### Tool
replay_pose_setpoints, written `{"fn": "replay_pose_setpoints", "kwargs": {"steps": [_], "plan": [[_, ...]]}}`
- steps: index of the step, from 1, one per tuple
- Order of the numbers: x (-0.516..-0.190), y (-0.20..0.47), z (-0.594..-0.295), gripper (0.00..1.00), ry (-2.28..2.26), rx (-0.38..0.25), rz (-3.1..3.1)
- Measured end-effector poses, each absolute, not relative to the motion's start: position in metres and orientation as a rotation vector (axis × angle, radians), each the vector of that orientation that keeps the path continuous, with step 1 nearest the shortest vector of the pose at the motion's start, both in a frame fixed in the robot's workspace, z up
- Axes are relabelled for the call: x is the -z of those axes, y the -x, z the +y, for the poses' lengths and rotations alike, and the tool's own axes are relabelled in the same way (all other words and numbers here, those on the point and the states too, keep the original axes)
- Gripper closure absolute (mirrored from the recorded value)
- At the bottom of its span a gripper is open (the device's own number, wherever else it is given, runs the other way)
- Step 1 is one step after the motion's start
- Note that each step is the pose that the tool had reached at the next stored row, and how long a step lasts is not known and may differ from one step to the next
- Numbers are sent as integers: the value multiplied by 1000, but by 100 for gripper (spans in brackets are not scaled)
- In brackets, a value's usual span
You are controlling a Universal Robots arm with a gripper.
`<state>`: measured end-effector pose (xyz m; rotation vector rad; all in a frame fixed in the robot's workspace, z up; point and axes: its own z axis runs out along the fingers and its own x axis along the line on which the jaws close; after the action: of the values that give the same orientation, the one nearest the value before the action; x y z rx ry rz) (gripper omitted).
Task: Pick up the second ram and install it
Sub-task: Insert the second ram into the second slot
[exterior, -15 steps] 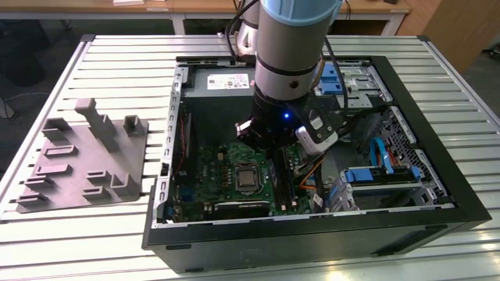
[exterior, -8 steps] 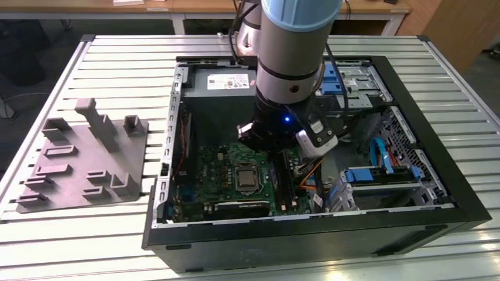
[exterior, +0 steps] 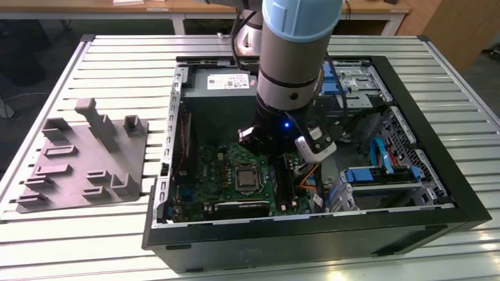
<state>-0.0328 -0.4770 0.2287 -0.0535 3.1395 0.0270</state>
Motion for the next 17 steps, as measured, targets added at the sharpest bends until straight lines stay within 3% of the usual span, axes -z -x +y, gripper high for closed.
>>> {"fn": "replay_pose_setpoints", "kwargs": {"steps": [17], "plan": [[-221, 21, -486, 86, -3, -27, 3140]]}}
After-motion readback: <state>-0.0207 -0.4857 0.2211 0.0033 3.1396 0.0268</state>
